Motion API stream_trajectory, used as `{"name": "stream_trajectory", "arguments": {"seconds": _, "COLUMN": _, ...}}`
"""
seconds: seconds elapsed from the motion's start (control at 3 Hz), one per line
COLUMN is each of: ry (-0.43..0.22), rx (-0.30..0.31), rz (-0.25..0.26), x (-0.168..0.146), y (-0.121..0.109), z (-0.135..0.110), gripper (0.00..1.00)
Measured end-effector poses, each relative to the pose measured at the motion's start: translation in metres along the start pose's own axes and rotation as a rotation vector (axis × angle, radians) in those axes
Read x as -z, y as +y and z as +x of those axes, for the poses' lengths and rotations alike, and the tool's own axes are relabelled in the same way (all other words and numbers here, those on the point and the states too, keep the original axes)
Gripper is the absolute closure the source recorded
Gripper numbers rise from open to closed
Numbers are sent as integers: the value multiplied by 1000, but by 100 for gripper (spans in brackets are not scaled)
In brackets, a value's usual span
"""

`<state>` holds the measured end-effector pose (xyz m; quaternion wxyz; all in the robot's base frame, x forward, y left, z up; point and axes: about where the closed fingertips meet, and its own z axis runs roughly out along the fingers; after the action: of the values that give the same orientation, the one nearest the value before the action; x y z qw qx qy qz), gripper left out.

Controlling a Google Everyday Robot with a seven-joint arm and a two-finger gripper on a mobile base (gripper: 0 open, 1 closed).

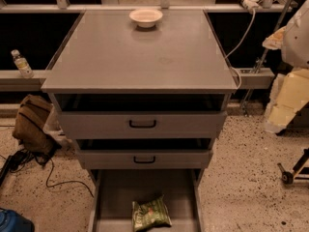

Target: Pick green jalapeno chip bag from bottom drawer and place on counter

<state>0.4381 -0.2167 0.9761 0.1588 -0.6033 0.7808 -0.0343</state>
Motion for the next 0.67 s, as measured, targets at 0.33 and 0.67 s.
{"name": "stream_trajectory", "arguments": {"seconds": 0.33, "ry": 0, "rx": 0, "rz": 0, "x": 0, "y": 0, "z": 0, "gripper": 0}}
{"name": "stream_trajectory", "arguments": {"seconds": 0.67, "ry": -56, "rx": -7, "rz": -6, "x": -27, "y": -1, "z": -3, "gripper": 0}}
